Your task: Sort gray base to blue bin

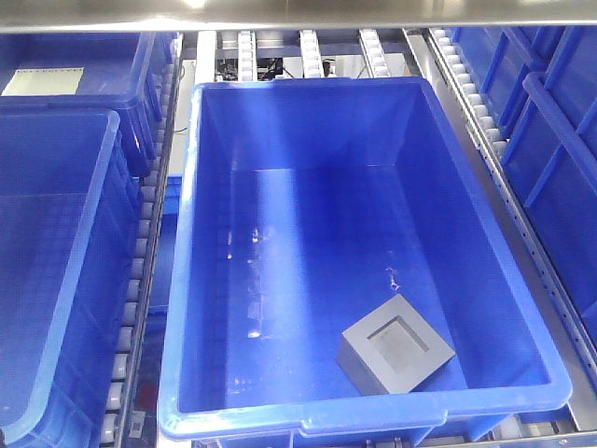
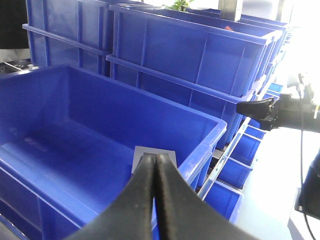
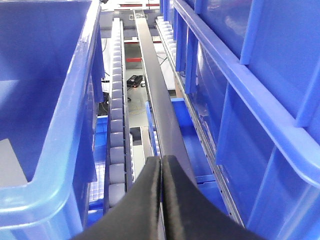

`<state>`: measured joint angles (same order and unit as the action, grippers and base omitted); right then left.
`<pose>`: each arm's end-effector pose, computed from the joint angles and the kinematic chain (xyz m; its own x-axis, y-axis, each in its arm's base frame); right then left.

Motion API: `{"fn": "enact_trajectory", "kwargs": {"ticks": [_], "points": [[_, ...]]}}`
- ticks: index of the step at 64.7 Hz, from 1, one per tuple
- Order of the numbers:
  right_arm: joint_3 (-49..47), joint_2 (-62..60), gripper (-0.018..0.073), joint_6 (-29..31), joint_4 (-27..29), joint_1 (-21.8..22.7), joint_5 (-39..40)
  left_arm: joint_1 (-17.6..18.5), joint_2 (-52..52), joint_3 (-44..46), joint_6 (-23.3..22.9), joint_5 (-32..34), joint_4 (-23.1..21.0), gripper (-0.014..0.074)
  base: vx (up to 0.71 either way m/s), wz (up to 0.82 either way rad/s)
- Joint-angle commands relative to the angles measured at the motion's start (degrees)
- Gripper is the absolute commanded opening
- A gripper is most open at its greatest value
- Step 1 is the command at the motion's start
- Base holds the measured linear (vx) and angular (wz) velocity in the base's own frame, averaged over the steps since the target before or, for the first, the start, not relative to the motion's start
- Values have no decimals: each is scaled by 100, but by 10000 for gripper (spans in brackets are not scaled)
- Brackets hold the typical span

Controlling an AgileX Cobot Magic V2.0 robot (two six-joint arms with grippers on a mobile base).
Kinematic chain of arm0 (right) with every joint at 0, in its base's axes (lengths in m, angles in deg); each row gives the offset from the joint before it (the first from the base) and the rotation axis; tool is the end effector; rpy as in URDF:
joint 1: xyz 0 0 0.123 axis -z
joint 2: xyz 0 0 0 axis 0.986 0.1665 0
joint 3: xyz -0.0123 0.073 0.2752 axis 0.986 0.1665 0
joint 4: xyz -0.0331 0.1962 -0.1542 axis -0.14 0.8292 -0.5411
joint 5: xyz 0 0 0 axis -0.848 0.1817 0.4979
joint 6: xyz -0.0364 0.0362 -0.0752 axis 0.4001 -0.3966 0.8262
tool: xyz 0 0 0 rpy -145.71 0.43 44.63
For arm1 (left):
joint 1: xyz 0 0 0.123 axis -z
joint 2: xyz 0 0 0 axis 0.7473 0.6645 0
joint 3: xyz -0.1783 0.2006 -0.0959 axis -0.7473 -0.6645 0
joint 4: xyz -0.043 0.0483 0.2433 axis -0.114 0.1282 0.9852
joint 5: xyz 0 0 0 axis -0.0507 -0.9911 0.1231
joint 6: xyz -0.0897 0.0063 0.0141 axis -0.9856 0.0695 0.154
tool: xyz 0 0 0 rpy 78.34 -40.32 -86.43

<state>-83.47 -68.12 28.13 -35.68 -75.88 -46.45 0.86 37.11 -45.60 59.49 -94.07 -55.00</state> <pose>0.0553 -0.0041 0.1844 -0.1440 0.0313 -0.9891 0.0796 0.9966 0.0199 0.0302 -0.0426 0.2994 -0.1025 -0.0241 -0.9944 0.7852 0.6118 -0.0957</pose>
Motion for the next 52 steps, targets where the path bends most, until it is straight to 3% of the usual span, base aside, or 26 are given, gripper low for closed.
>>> {"fn": "enact_trajectory", "kwargs": {"ticks": [1, 10, 18, 33, 44, 52], "points": [[3, 5, -5, 52, -31, 4, 429, 22, 81, 100, 30, 446, -33, -6, 0, 0], [3, 5, -5, 52, -31, 4, 429, -8, 81, 100, -160, 446, 251, -6, 0, 0], [3, 5, -5, 52, -31, 4, 429, -538, -16, 89, -569, 326, 566, -6, 0, 0], [3, 5, -5, 52, -31, 4, 429, -2408, -952, -280, -545, 329, 629, -6, 0, 0], [3, 5, -5, 52, -31, 4, 429, -3993, -1109, -719, -545, 374, 1034, -6, 0, 0], [3, 5, -5, 52, -31, 4, 429, -4792, -1114, -1118, -545, 415, 1201, -6, 0, 0]]}}
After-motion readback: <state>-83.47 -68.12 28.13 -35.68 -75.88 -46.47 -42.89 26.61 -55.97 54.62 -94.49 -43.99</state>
